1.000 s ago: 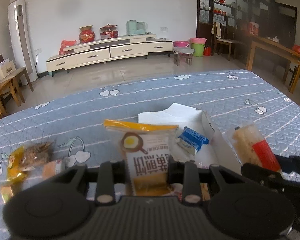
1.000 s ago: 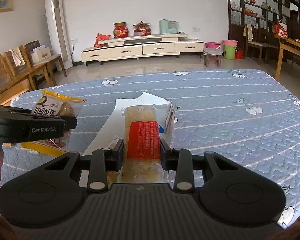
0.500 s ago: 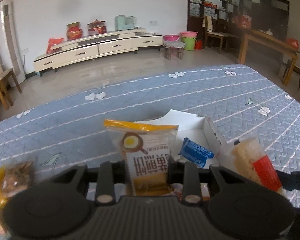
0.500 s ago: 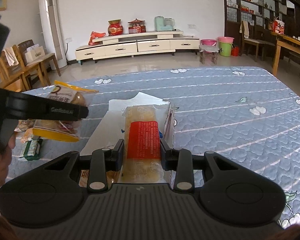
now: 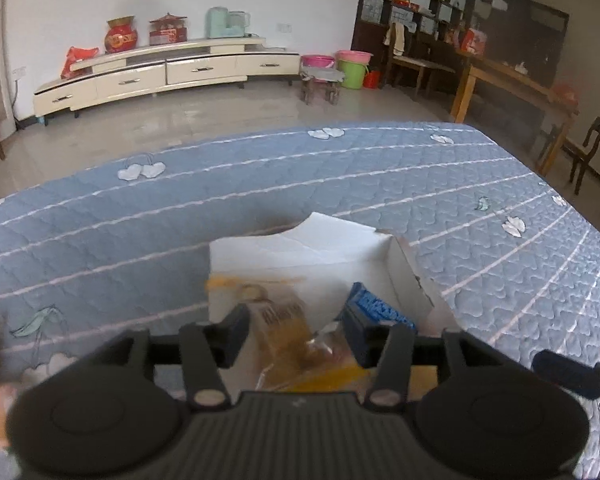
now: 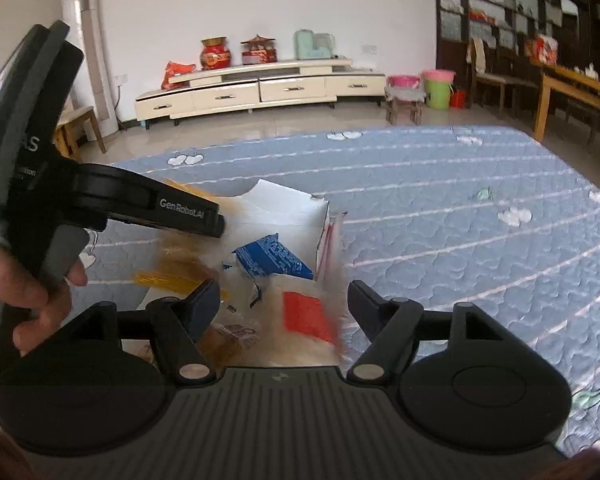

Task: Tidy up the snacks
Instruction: 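Lower both packs into the white box and open both grippers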

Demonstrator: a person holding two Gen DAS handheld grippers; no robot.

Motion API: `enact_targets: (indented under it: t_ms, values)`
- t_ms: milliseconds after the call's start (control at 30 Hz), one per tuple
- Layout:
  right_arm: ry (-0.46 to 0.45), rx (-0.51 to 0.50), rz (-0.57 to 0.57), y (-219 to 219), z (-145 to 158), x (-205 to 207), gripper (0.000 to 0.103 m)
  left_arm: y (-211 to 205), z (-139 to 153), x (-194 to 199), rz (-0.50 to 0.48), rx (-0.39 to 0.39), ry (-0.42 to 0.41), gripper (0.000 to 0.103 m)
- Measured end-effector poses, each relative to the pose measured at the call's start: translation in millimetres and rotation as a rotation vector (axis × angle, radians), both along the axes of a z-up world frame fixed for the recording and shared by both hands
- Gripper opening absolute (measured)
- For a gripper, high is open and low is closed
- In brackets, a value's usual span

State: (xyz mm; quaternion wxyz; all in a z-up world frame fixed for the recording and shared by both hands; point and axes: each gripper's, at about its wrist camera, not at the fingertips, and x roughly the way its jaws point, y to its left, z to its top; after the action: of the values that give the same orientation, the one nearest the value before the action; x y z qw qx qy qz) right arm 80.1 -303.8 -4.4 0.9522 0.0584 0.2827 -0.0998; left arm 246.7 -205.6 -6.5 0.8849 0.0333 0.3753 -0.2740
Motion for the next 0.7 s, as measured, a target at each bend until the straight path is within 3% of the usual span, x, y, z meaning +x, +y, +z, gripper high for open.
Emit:
enact_targets:
  t_ms: [267,433,700]
  values:
    - [-0.032,-0.025,0.003,9.2,18.0,-21.4,0.092,28.9,21.2,-37.3,0.068,0.024,-0.04,0.059]
    - [-0.032,-0.018,0.024,18.2,25.6,-35.1,0.103,56.3,33.1,-71.0,0.14,0.045,-0.057,0.071]
    - [-0.047,-0.006,0.068,34.8,35.8,-52.0,0.103,93.8,42.9,-115.4,0.244,0.085,-0.071,0.087]
